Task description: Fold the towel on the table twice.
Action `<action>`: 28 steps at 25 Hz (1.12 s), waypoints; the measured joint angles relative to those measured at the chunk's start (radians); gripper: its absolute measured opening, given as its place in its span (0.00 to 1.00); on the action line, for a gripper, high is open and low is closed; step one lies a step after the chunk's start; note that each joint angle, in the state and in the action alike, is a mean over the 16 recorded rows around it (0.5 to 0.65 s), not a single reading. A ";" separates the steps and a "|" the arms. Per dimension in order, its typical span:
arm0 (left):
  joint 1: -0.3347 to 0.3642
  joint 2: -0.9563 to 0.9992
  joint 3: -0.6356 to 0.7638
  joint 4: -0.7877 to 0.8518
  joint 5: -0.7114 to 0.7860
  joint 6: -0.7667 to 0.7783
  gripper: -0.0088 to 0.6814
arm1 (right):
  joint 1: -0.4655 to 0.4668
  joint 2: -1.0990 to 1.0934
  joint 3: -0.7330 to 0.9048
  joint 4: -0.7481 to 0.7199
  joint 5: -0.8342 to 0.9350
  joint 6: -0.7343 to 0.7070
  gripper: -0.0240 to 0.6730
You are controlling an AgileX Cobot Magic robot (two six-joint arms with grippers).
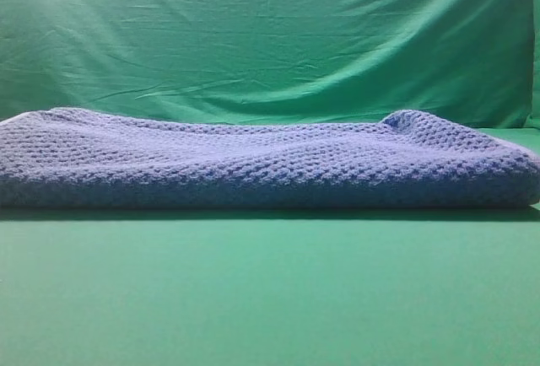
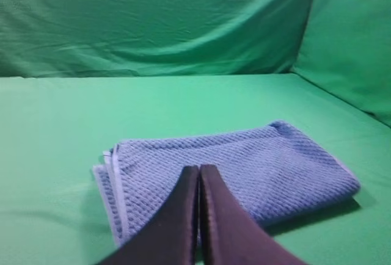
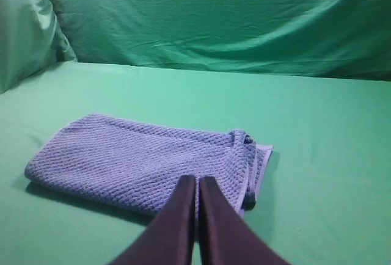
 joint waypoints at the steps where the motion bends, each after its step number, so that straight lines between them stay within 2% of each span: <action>1: 0.000 0.000 0.020 0.012 -0.021 -0.001 0.01 | 0.000 0.000 0.031 -0.002 -0.040 0.000 0.03; 8: 0.000 0.000 0.146 0.089 -0.141 -0.002 0.01 | 0.000 0.000 0.253 -0.012 -0.373 -0.002 0.03; 15: 0.000 0.000 0.210 0.111 -0.168 -0.002 0.01 | 0.000 0.001 0.398 -0.016 -0.621 -0.003 0.03; 20: 0.000 0.000 0.218 0.090 -0.168 -0.002 0.01 | 0.000 0.002 0.437 -0.016 -0.688 -0.003 0.03; 28: 0.000 0.000 0.260 0.073 -0.179 -0.002 0.01 | 0.000 0.002 0.455 -0.016 -0.681 -0.003 0.03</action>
